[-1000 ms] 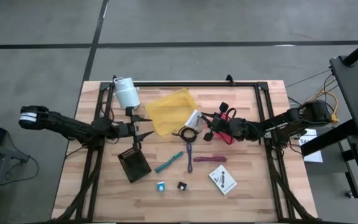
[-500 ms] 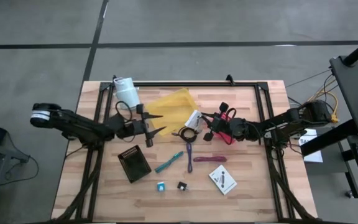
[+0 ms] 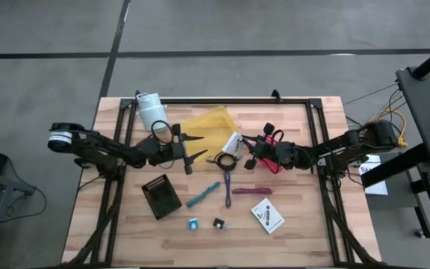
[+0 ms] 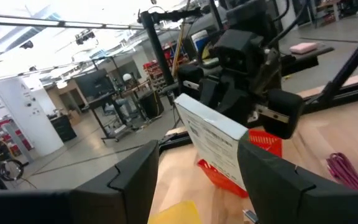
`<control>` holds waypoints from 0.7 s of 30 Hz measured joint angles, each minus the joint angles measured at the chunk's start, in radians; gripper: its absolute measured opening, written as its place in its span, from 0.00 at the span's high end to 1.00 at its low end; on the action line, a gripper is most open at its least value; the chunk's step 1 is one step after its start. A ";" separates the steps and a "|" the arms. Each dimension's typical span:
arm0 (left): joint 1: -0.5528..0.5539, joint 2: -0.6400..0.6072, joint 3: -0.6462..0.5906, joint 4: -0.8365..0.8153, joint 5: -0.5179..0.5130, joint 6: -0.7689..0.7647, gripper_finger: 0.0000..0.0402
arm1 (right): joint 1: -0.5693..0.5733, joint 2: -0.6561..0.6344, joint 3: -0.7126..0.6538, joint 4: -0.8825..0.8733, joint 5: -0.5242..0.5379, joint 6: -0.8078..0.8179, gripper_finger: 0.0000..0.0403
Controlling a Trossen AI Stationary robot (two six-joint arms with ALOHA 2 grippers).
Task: Pick and place items into bin
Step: Put the top card reader box into the black bin
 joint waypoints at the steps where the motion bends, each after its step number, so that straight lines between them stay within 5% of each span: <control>1: 0.004 0.010 0.007 -0.003 0.000 0.000 0.49 | 0.000 0.000 0.000 0.000 0.000 0.000 0.95; 21: 0.048 0.179 0.129 -0.003 0.001 -0.003 0.49 | 0.000 0.000 0.000 0.000 0.002 -0.023 0.95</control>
